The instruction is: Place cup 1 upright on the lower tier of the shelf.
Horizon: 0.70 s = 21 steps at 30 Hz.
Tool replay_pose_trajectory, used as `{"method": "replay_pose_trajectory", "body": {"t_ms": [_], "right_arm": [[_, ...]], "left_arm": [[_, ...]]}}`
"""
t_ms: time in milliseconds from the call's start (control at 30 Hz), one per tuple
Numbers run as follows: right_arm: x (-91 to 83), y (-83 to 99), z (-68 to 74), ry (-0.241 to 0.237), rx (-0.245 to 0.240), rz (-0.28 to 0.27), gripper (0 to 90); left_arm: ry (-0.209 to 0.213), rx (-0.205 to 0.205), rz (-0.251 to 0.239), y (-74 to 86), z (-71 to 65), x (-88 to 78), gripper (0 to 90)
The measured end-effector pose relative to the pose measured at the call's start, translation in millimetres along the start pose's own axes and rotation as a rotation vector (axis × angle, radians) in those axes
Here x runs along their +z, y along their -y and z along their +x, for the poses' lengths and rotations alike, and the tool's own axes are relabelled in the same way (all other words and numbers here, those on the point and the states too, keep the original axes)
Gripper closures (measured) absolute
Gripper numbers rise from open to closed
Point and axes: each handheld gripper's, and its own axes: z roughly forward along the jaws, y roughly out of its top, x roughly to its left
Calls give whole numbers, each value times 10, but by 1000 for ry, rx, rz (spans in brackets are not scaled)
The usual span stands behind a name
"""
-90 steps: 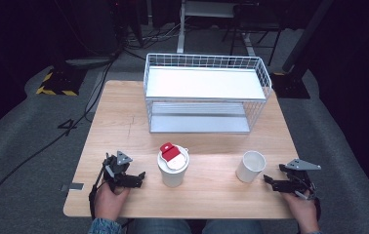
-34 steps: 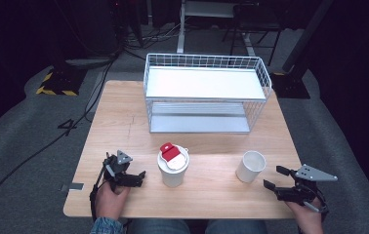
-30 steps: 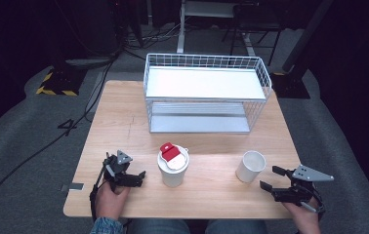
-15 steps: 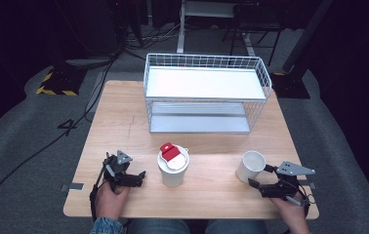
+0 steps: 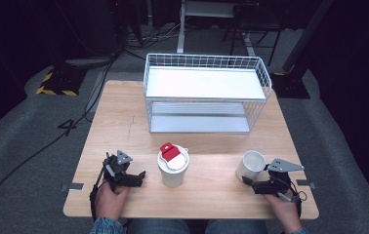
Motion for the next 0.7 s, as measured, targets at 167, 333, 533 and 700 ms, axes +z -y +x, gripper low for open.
{"method": "replay_pose_trajectory", "body": {"t_ms": [167, 333, 533, 700], "right_arm": [[36, -14, 22, 16, -14, 6, 188], [29, -15, 24, 21, -19, 4, 229], [29, -17, 31, 22, -24, 6, 234], [29, -21, 36, 19, -26, 9, 236]], "left_arm": [[0, 1, 1, 0, 1, -1, 3], [0, 0, 0, 0, 0, 0, 4], [0, 0, 0, 0, 0, 0, 4], [0, 1, 1, 0, 1, -1, 3]]}}
